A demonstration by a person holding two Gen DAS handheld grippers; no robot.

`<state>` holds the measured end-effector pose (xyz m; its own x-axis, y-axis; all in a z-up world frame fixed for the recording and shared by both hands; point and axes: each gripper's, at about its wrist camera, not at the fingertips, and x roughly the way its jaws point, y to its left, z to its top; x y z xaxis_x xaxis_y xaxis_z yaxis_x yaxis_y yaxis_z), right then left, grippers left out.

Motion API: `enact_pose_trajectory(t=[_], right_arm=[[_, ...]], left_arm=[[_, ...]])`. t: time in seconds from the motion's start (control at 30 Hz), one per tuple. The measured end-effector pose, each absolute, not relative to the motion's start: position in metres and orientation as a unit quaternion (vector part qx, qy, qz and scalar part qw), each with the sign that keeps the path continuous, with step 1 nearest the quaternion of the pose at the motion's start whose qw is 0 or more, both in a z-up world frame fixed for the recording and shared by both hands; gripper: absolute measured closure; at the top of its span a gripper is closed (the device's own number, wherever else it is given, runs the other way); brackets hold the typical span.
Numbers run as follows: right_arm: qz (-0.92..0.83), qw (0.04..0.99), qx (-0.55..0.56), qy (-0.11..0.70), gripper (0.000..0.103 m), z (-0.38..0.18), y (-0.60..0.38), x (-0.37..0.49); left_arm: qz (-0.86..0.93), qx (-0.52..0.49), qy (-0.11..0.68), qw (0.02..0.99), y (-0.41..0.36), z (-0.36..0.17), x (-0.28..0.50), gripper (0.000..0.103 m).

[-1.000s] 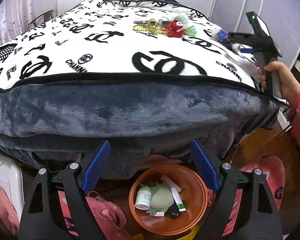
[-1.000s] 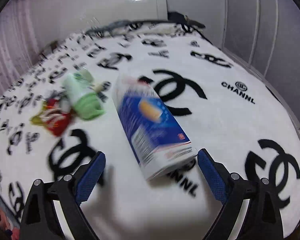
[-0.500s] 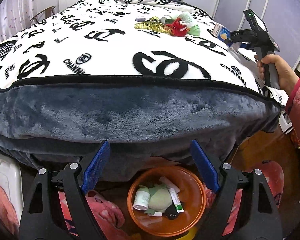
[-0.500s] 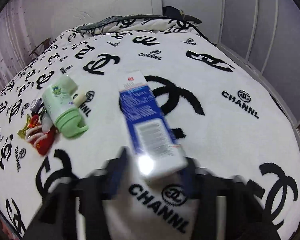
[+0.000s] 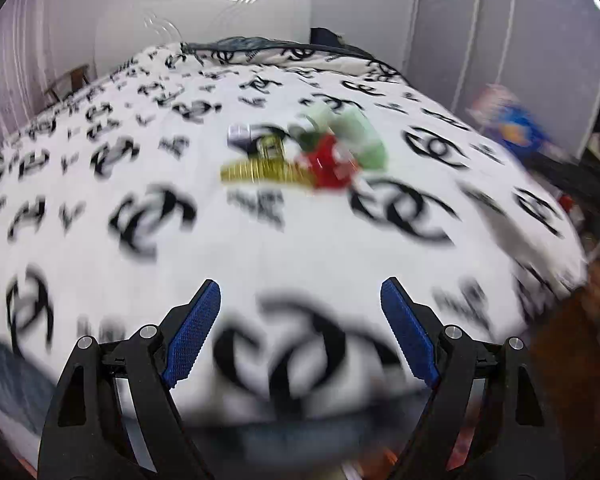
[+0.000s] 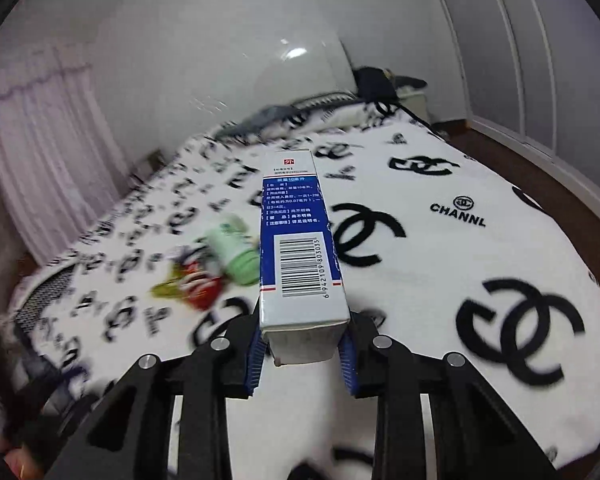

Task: Collect trash
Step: 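Grasp the blue medicine box with the right gripper and lift it, then carry the medicine box to the orange bowl with the right gripper while the left carries the red clip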

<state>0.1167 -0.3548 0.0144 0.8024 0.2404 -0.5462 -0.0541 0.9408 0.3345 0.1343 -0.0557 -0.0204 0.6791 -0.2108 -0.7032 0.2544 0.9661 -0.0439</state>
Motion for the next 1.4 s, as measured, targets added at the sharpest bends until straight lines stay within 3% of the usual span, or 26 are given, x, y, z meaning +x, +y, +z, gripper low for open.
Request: enact_pose_trajectory(t=[0.17, 0.43, 0.53, 0.6, 0.63, 0.73, 0.9, 0.97, 1.17, 1.4], right_arm=[[0.109, 0.937, 0.154, 0.293, 0.072, 0.017, -0.354, 0.077], [0.128, 0.932, 0.152, 0.304, 0.072, 0.011, -0.362, 0.062], [0.132, 0.931, 0.152, 0.304, 0.072, 0.01, -0.363, 0.06], [0.132, 0.931, 0.149, 0.306, 0.072, 0.009, -0.362, 0.06], [0.132, 0.93, 0.151, 0.307, 0.072, 0.008, -0.362, 0.06], [0.135, 0.929, 0.153, 0.309, 0.072, 0.007, -0.359, 0.059], [0.135, 0.932, 0.144, 0.305, 0.072, 0.011, -0.352, 0.055], [0.135, 0.933, 0.143, 0.303, 0.072, 0.013, -0.351, 0.053], [0.141, 0.934, 0.136, 0.3, 0.072, 0.016, -0.34, 0.045], [0.159, 0.936, 0.114, 0.294, 0.072, 0.026, -0.317, 0.022]], left_arm=[[-0.091, 0.072, 0.419, 0.901, -0.098, -0.028, 0.222, 0.023], [-0.072, 0.166, 0.46, 0.869, -0.145, -0.043, 0.293, 0.023], [-0.093, 0.175, 0.471, 0.86, -0.156, -0.047, 0.306, 0.038], [-0.111, 0.166, 0.49, 0.848, -0.162, -0.053, 0.312, 0.058], [-0.114, 0.159, 0.499, 0.844, -0.163, -0.056, 0.313, 0.058], [-0.117, 0.152, 0.501, 0.844, -0.164, -0.061, 0.314, 0.06], [-0.129, 0.108, 0.494, 0.853, -0.151, -0.047, 0.308, 0.075], [-0.134, 0.099, 0.483, 0.86, -0.147, -0.038, 0.303, 0.077], [-0.171, 0.067, 0.459, 0.869, -0.132, -0.008, 0.281, 0.078], [-0.242, 0.035, 0.411, 0.878, -0.095, 0.037, 0.202, 0.078]])
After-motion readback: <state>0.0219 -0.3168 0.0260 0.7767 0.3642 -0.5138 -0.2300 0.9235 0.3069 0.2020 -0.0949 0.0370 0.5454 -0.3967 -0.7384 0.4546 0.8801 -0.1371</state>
